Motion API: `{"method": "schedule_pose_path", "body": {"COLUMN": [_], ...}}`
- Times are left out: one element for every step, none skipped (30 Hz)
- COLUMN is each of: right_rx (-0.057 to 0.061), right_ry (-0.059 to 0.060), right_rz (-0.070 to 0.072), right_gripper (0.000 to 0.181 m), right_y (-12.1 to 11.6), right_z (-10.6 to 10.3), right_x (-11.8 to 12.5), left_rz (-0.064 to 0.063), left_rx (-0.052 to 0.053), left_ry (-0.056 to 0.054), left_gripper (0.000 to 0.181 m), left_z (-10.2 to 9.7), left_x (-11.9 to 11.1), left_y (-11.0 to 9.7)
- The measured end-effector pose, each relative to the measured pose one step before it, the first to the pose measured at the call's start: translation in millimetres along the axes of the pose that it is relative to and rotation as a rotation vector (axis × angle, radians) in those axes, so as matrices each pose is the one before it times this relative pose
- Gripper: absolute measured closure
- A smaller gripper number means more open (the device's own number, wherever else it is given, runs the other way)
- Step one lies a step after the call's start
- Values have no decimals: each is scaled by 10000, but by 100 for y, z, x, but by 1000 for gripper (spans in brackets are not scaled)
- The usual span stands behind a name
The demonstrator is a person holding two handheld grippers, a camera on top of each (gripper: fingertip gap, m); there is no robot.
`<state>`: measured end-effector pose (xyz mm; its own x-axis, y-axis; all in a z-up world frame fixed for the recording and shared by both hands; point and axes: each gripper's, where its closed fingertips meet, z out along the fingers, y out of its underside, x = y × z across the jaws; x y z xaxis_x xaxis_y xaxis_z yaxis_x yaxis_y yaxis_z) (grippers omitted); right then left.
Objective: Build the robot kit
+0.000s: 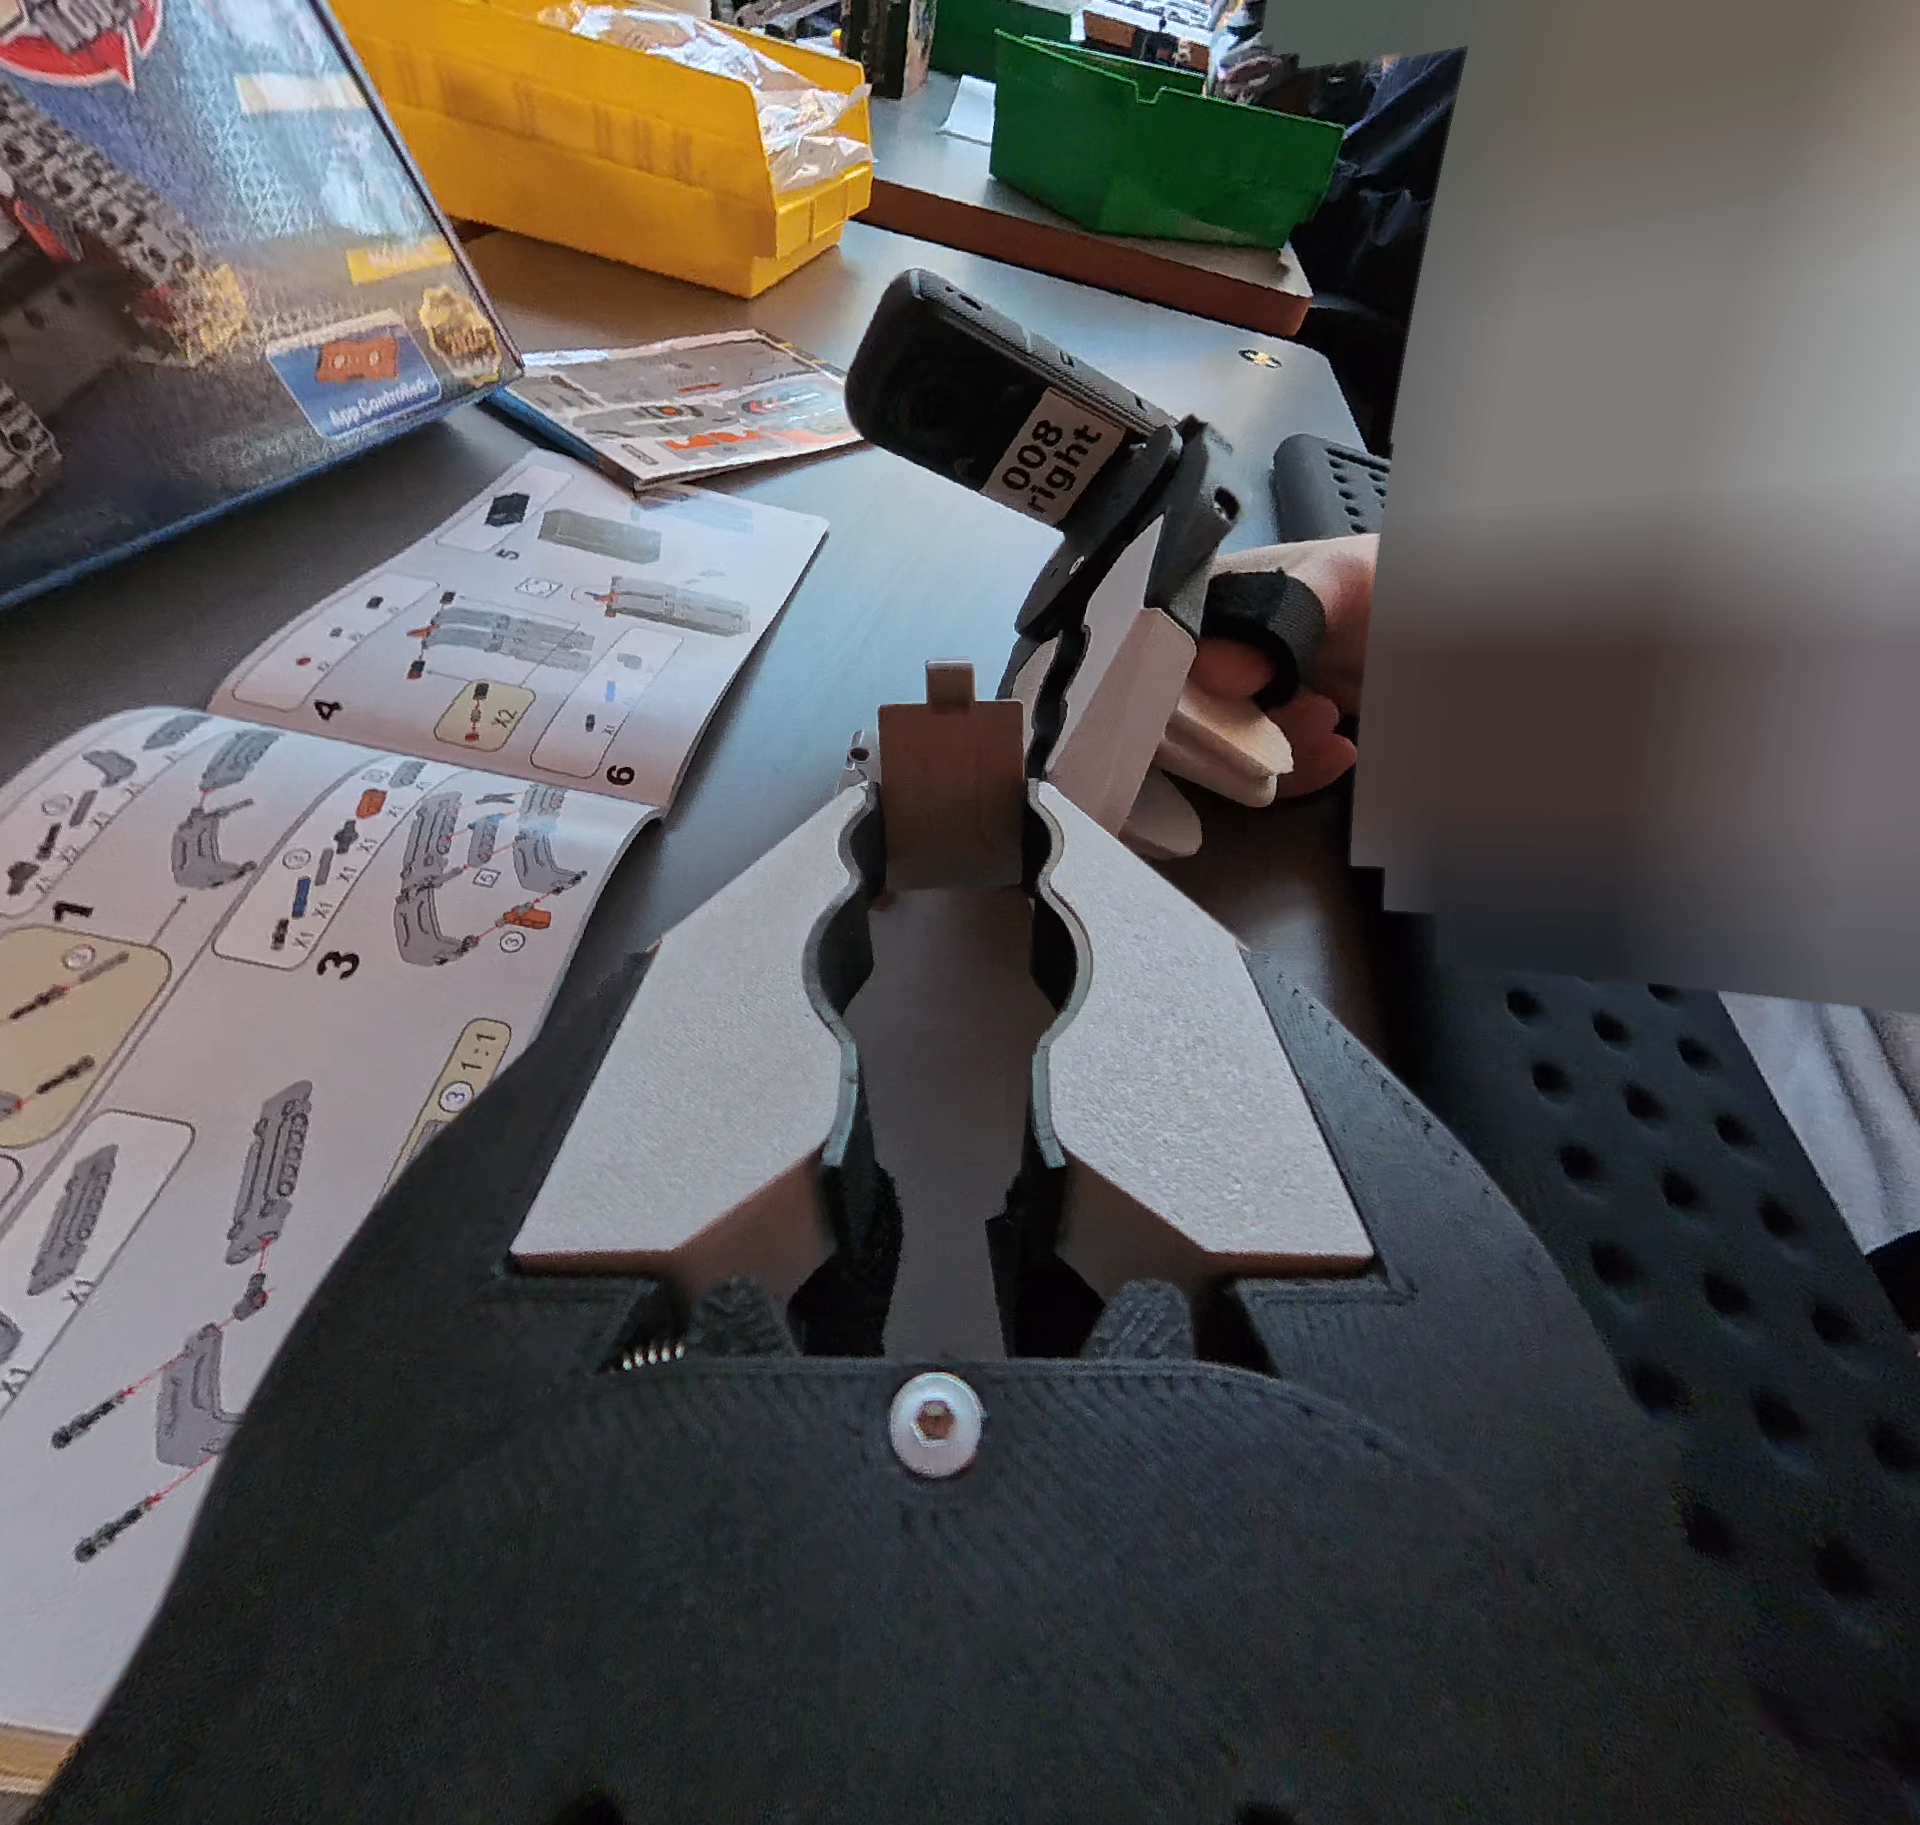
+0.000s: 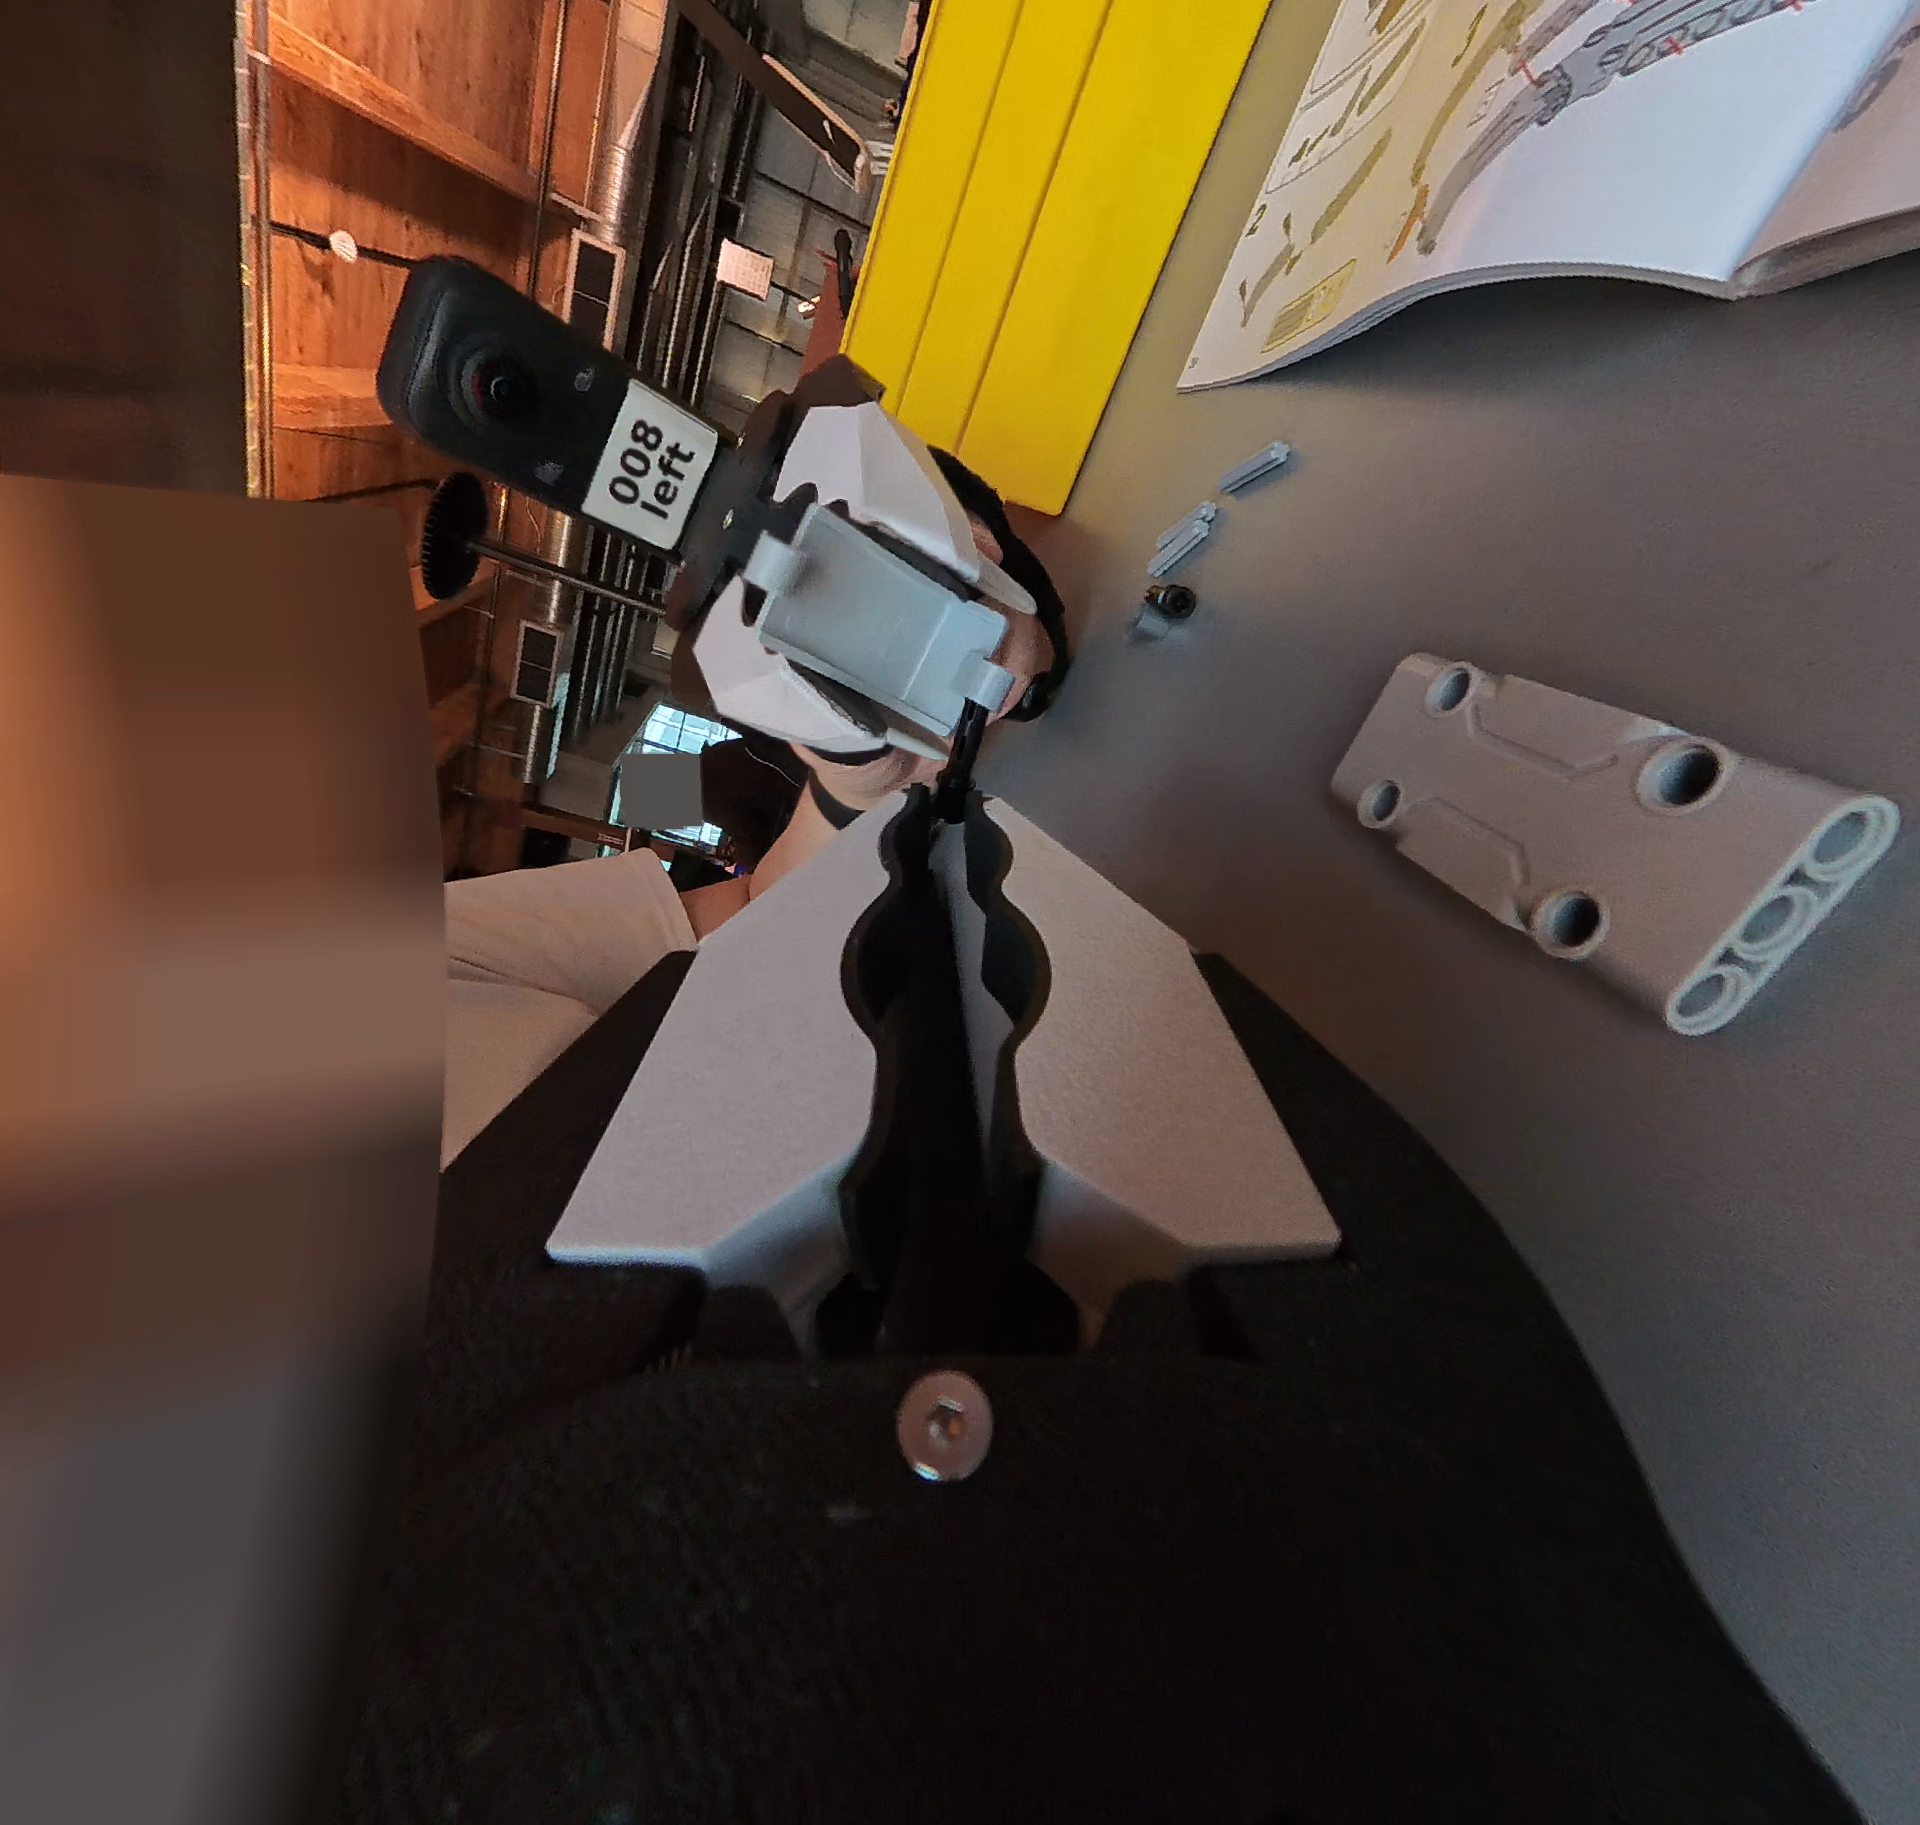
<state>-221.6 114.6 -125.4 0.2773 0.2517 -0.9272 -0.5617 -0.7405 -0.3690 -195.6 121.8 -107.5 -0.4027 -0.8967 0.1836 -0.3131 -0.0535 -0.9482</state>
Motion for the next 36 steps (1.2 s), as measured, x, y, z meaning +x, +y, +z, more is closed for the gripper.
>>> {"method": "schedule_pose_path", "body": {"right_rx": [-51, -72, -44, -62, -116, -88, -54, -83, -101, -115, -117, -92, -132, -249, -261, -162, -88, -10, 34, 26, 77, 100, 132, 105, 69, 48, -1, -32, 21, 87, 119, 88, 34, -2, -11, 16], "right_ry": [-49, -67, -12, 137, 186, 161, 108, 50, -4, -80, -97, -15, 3, 86, 166, 155, 102, 69, 88, 87, -6, -81, -80, -122, -160, -80, -48, 50, 35, -20, -24, -10, 3, 46, 29, -15], "right_rz": [-36, -115, -213, -267, -303, -353, -343, -240, -109, -41, -35, -73, -123, -136, -161, -210, -186, -159, -114, -52, -41, 31, 99, 31, -66, -138, -139, -103, -39, 36, 35, -10, -45, -63, -65, -63], "right_gripper": [176, 177, 177, 176, 176, 176, 176, 176, 176, 176, 176, 176, 176, 177, 177, 177, 177, 177, 177, 177, 177, 177, 177, 177, 177, 177, 177, 177, 177, 177, 177, 177, 177, 177, 177, 177], "right_y": [70, 102, 60, 58, 96, 53, 20, 71, 98, 121, 107, 80, 156, 329, 331, 201, 100, -7, -50, -46, -107, -152, -185, -139, -98, -61, 2, 46, -56, -139, -178, -116, -54, 13, 23, -16], "right_z": [13, 33, 18, 1, 8, 6, 22, 15, -18, -3, 13, 18, 80, 149, 166, 127, 93, 60, 39, 41, -23, -79, -131, -100, -38, 47, 109, 125, 29, -62, -96, -68, -6, 9, 30, 6], "right_x": [-89, -170, -162, 48, 105, 25, -48, -39, -18, -70, -102, 0, -29, 83, 193, 132, 66, 20, 67, 91, -23, -63, -21, -125, -259, -222, -182, -1, 43, 19, 6, -12, -20, 29, -11, -64], "left_rz": [235, 234, 272, 278, 268, 279, 302, 302, 275, 274, 283, 260, 216, 120, 40, 74, 109, 63, -32, -65, -40, 46, 120, 177, 163, 89, 70, 78, 75, 100, 110, 76, 6, 36, 51, -103], "left_rx": [38, 89, 112, 11, -107, -76, 28, 43, -22, -49, -24, -71, -94, -86, -135, -110, -44, 19, 52, 76, 129, 159, 101, 29, 27, 0, -40, -16, -2, 17, -6, -7, 17, -43, -4, 105], "left_ry": [32, 56, 57, 19, 4, -7, -27, -29, -26, -13, 6, -11, 12, 99, 121, 43, -10, -35, -26, 15, 6, -38, -87, -122, -113, -112, -102, -75, -90, -114, -107, -69, -18, -1, 9, 21], "left_gripper": [157, 157, 157, 157, 157, 157, 157, 157, 157, 157, 157, 157, 157, 157, 157, 157, 157, 157, 157, 157, 157, 157, 157, 157, 157, 157, 157, 157, 157, 157, 157, 157, 157, 157, 157, 157], "left_z": [-19, -42, -71, -60, -32, -36, -71, -71, -32, -26, -52, -78, -92, -48, 4, 16, -24, -100, -154, -174, -176, -133, -73, -42, -18, 12, 47, 51, 40, 7, -7, -41, -57, -19, -3, 4], "left_x": [125, 190, 201, 123, 95, 95, 108, 122, 136, 154, 183, 125, 143, 249, 267, 186, 103, 39, -13, 0, 16, -5, -26, -66, -28, -68, -40, 4, -34, -86, -119, -87, -27, -1, 20, -4], "left_y": [-48, -136, -158, -38, 121, 57, -88, -108, 3, 45, -11, 48, 89, 96, 201, 200, 153, 71, 43, -31, -136, -197, -157, -93, -137, -115, -2, 6, 5, -23, 8, 9, -61, 49, 24, -106]}}
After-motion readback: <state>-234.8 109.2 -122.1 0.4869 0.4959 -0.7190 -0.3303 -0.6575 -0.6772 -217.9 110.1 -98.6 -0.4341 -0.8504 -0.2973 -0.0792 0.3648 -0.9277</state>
